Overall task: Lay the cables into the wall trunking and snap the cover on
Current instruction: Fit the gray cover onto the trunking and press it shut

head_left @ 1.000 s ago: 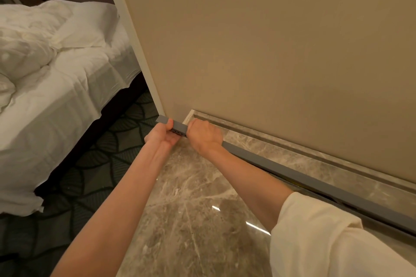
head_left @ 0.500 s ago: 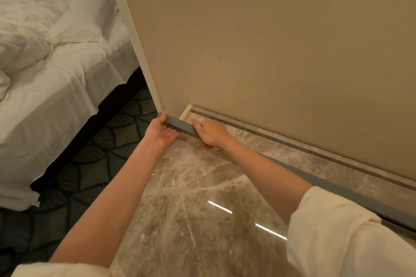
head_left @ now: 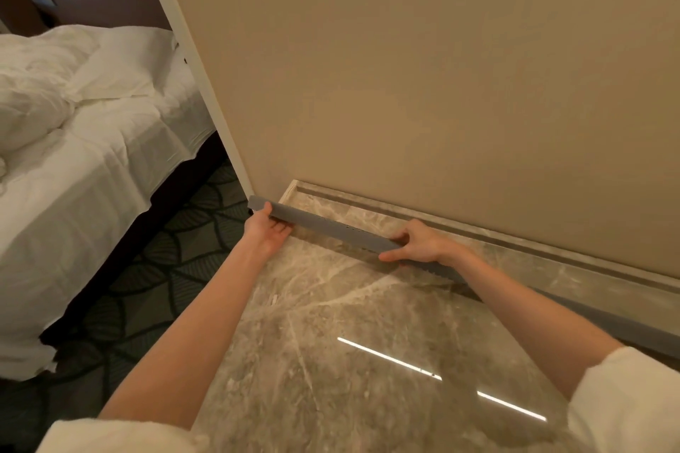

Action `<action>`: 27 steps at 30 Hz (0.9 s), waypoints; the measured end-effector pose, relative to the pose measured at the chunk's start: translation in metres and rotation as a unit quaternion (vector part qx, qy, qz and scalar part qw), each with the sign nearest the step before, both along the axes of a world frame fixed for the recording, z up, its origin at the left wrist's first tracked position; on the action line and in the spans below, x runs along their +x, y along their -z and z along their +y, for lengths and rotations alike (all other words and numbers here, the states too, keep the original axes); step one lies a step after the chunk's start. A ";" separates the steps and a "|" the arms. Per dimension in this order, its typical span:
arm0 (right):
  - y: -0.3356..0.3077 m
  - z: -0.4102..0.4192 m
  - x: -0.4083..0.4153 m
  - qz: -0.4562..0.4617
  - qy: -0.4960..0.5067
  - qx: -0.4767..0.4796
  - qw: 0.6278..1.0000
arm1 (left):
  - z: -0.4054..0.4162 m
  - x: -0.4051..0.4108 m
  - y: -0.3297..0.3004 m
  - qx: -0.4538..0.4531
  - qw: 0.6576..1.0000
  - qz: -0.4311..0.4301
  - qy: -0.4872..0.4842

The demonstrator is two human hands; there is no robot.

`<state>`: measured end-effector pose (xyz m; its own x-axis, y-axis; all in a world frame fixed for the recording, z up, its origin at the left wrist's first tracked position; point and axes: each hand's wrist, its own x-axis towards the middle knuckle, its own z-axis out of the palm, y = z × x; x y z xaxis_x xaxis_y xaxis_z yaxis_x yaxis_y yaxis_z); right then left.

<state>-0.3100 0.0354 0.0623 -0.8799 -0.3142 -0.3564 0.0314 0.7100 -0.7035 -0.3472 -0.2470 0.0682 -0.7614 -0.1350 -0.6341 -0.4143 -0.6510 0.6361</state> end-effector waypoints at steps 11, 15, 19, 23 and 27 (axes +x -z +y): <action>0.016 0.001 0.030 0.181 0.012 0.128 0.975 | 0.021 0.043 -0.012 -0.287 0.944 0.036 0.159; 0.012 0.024 0.041 0.177 0.007 0.125 0.976 | 0.044 0.060 -0.009 -0.431 0.875 0.063 0.211; 0.013 0.074 0.070 0.169 0.038 0.129 0.976 | 0.084 0.078 0.001 -0.558 0.777 0.109 0.272; 0.018 0.135 0.111 0.155 0.087 0.154 0.972 | 0.142 0.088 0.001 -0.637 0.688 0.197 0.287; 0.020 0.204 0.161 0.151 0.139 0.181 0.962 | 0.212 0.099 -0.004 -0.653 0.591 0.326 0.343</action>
